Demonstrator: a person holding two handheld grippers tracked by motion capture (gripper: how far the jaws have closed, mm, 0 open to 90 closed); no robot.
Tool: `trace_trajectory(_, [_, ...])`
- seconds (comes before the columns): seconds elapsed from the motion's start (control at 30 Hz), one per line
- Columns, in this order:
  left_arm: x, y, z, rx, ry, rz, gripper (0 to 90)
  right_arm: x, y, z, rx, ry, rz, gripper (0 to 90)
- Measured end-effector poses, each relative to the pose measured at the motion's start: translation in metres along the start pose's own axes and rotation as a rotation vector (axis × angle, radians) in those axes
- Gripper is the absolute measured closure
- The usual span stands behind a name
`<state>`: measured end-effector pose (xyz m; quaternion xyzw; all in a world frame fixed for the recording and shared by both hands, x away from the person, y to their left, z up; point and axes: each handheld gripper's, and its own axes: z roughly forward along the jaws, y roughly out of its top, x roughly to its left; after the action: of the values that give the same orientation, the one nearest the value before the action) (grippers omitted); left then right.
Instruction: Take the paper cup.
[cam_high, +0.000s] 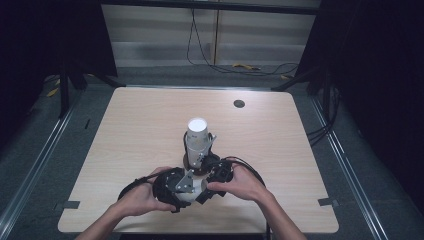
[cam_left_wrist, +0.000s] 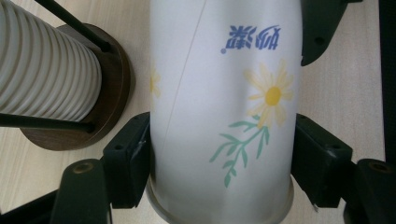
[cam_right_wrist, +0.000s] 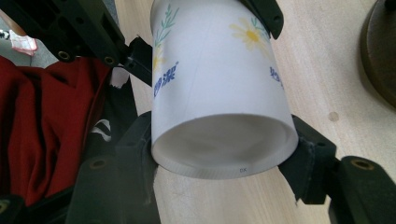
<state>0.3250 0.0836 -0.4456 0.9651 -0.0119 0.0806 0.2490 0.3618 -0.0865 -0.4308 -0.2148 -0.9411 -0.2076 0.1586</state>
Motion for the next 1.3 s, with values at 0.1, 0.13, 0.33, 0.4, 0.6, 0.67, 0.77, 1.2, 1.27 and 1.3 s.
trace_trajectory(0.1, [0.000,0.000,-0.001,-0.006,0.000,0.000,27.8,0.001,0.000,0.000,-0.008,0.000,0.006,36.8])
trace_trajectory(0.13, [0.000,-0.001,-0.001,-0.016,0.004,-0.006,27.6,0.001,-0.001,-0.001,-0.011,0.000,0.007,36.9])
trace_trajectory(0.33, [0.001,-0.001,-0.004,-0.059,0.007,-0.019,25.0,0.003,-0.004,-0.006,-0.029,-0.002,0.002,37.1])
trace_trajectory(0.4, [0.001,-0.002,-0.005,-0.069,0.012,-0.018,24.5,0.002,-0.005,-0.007,-0.048,0.000,-0.009,37.1])
trace_trajectory(0.6, [0.003,-0.005,-0.006,-0.122,0.023,-0.066,21.0,0.001,-0.008,-0.010,-0.061,-0.010,-0.016,37.2])
trace_trajectory(0.67, [0.004,-0.007,-0.008,-0.138,0.025,-0.065,18.1,0.003,-0.008,-0.011,-0.058,-0.012,-0.001,37.1])
trace_trajectory(0.77, [0.007,-0.010,-0.012,-0.177,0.019,-0.086,15.9,0.002,-0.009,-0.011,-0.076,-0.008,-0.001,37.2])
trace_trajectory(1.2, [0.018,-0.024,-0.023,-0.313,0.021,-0.200,16.0,-0.001,-0.019,-0.016,-0.098,-0.035,0.046,37.3])
trace_trajectory(1.27, [0.021,-0.027,-0.025,-0.326,0.018,-0.223,16.0,-0.002,-0.022,-0.016,-0.106,-0.040,0.046,37.3])
trace_trajectory(1.3, [0.022,-0.029,-0.027,-0.333,0.012,-0.241,16.0,-0.002,-0.023,-0.017,-0.113,-0.043,0.047,37.3])
